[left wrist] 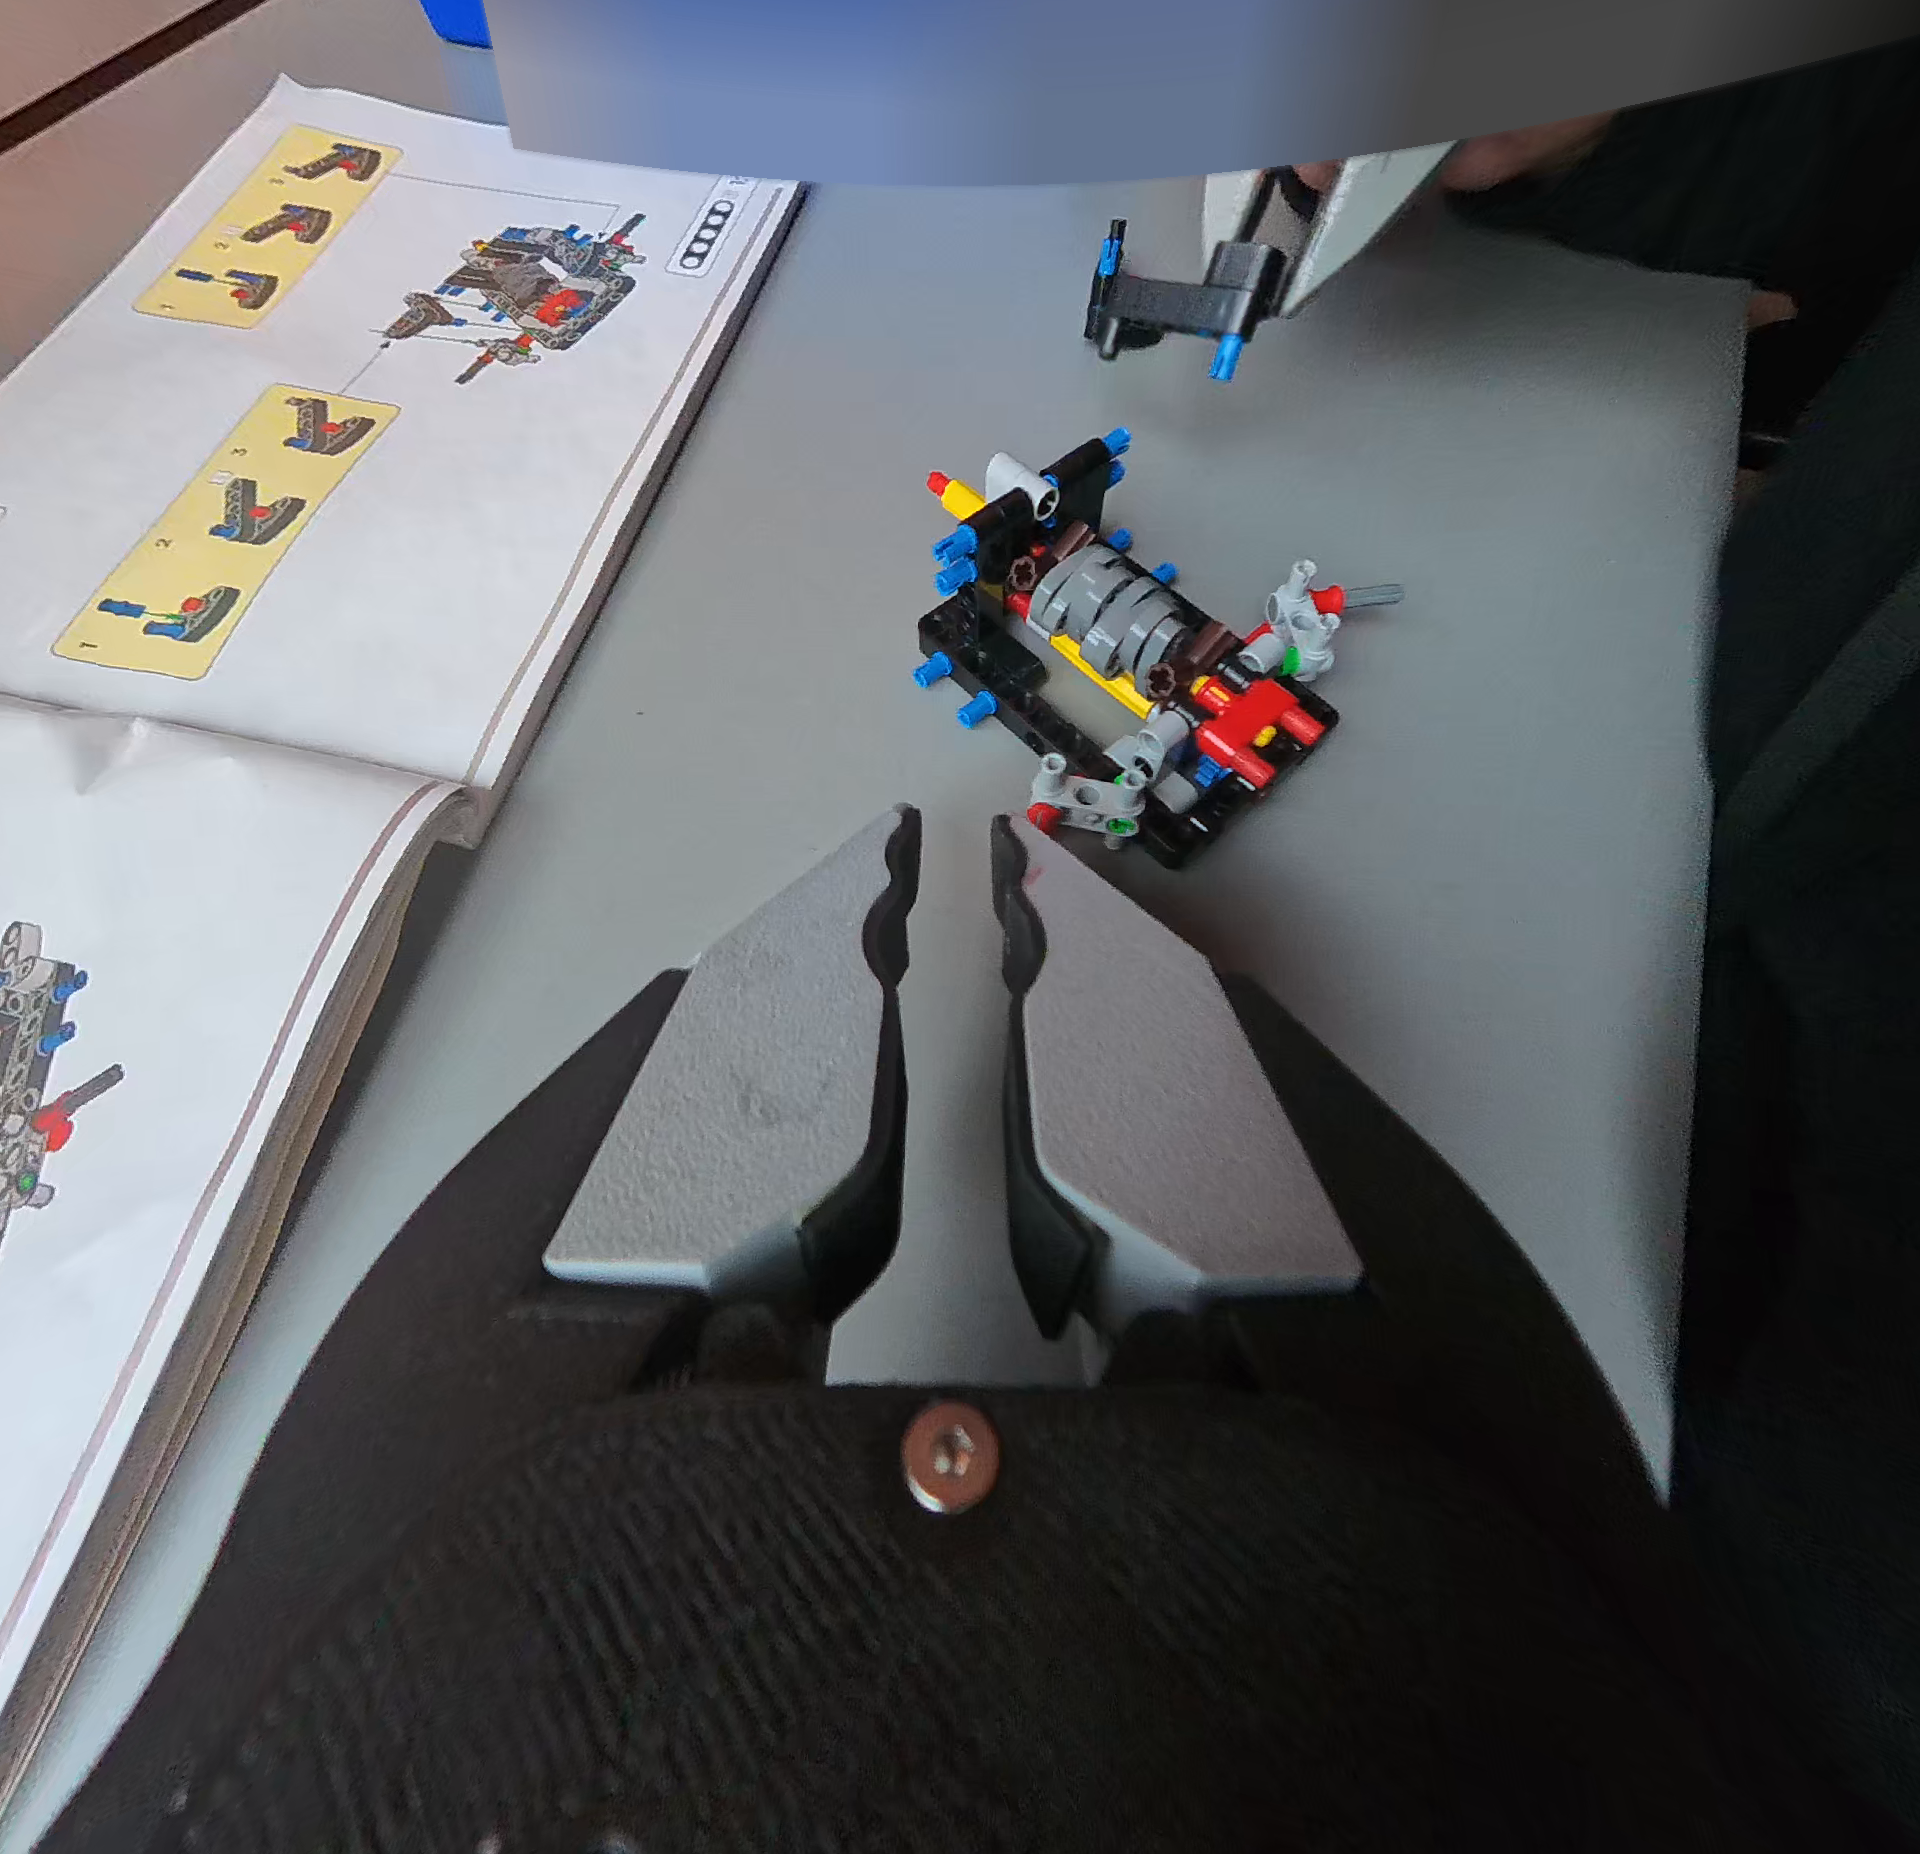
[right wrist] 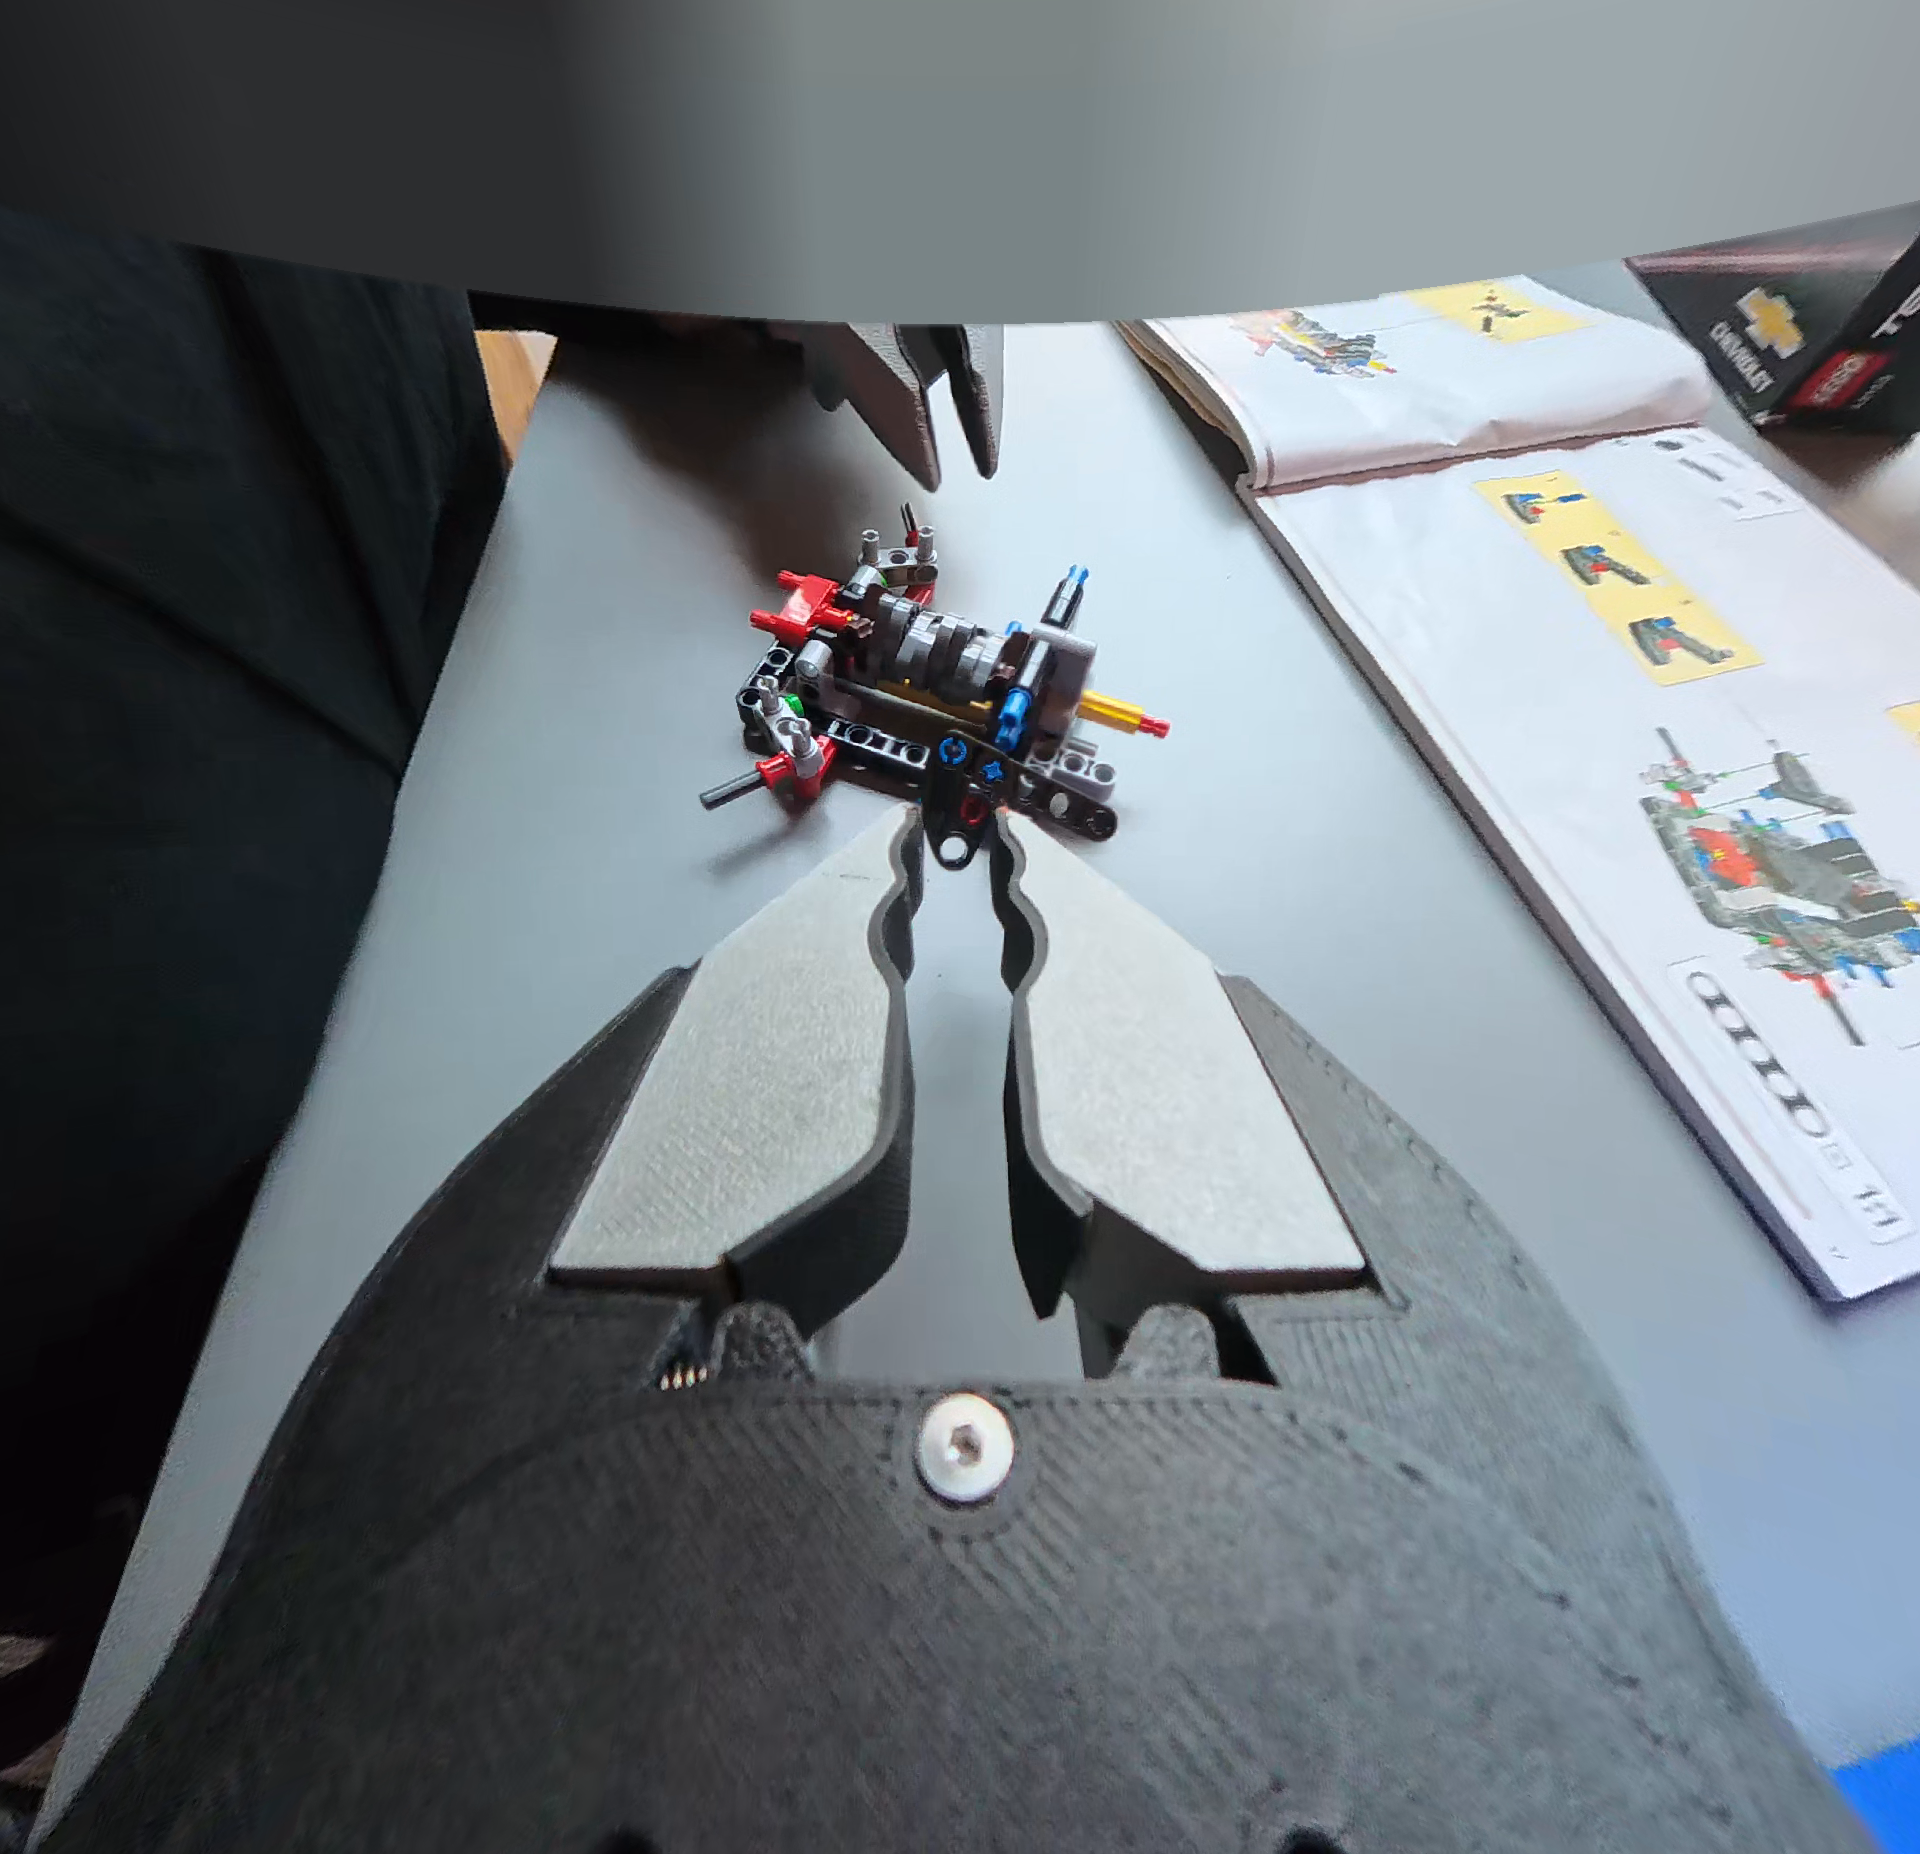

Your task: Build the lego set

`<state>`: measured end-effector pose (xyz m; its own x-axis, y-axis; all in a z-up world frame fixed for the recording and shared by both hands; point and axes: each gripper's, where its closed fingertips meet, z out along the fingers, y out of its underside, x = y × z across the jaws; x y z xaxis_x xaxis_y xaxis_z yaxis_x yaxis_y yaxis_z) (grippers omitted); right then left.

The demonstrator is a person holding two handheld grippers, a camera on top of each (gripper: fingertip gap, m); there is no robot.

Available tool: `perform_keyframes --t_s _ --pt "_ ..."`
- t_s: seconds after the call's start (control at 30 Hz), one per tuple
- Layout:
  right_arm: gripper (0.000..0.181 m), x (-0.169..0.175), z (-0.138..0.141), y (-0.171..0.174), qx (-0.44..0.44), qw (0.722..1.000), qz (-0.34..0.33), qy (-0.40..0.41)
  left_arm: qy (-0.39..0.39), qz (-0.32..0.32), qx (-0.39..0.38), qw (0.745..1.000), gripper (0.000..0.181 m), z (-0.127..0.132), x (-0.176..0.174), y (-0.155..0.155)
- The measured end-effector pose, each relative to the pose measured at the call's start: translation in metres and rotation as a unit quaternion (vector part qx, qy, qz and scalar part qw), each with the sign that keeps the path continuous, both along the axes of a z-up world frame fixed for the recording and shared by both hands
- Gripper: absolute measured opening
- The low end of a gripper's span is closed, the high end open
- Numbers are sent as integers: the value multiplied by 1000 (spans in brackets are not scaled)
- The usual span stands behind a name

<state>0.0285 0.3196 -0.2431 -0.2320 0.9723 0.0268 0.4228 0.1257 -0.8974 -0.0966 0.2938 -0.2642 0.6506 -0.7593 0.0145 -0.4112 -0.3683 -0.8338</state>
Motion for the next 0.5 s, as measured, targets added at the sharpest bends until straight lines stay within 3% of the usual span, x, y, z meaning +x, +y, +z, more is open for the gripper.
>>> perform_keyframes --t_s 0.17,0.5 --pt "9 1 -11 0 14 1000 -2 -26 17 11 -4 1000 10 -5 -2 5" --pt "9 4 0 4 2 1000 -17 -9 25 11 -5 1000 10 -7 -2 6"
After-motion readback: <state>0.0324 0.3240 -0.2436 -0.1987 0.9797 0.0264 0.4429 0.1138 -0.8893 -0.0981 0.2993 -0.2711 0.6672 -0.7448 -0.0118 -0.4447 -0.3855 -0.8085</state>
